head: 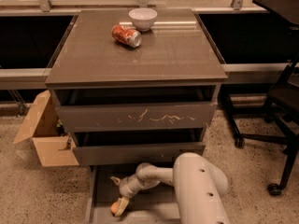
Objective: Pick orange from bottom drawer and place on counter
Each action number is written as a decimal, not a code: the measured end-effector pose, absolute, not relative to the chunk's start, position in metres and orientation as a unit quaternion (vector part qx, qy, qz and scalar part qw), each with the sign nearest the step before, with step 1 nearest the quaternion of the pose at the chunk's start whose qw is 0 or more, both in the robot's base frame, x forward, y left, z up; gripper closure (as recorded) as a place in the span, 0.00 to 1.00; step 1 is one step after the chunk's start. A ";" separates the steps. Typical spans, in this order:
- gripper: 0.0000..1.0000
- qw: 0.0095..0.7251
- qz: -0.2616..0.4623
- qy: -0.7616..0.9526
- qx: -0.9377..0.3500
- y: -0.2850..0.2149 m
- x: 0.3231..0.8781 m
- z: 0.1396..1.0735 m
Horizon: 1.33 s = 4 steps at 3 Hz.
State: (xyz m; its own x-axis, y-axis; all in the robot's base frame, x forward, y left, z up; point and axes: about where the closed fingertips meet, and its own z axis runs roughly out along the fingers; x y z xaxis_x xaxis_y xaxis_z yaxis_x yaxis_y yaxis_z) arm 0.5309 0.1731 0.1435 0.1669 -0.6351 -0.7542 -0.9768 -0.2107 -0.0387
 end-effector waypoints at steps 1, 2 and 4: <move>0.00 0.271 0.312 0.566 -0.713 0.174 0.527 0.139; 0.27 0.267 0.313 0.564 -0.716 0.178 0.523 0.131; 0.73 0.267 0.313 0.562 -0.718 0.178 0.522 0.127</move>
Offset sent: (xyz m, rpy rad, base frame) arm -0.0080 0.0059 -0.0174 -0.0129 0.0066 0.0151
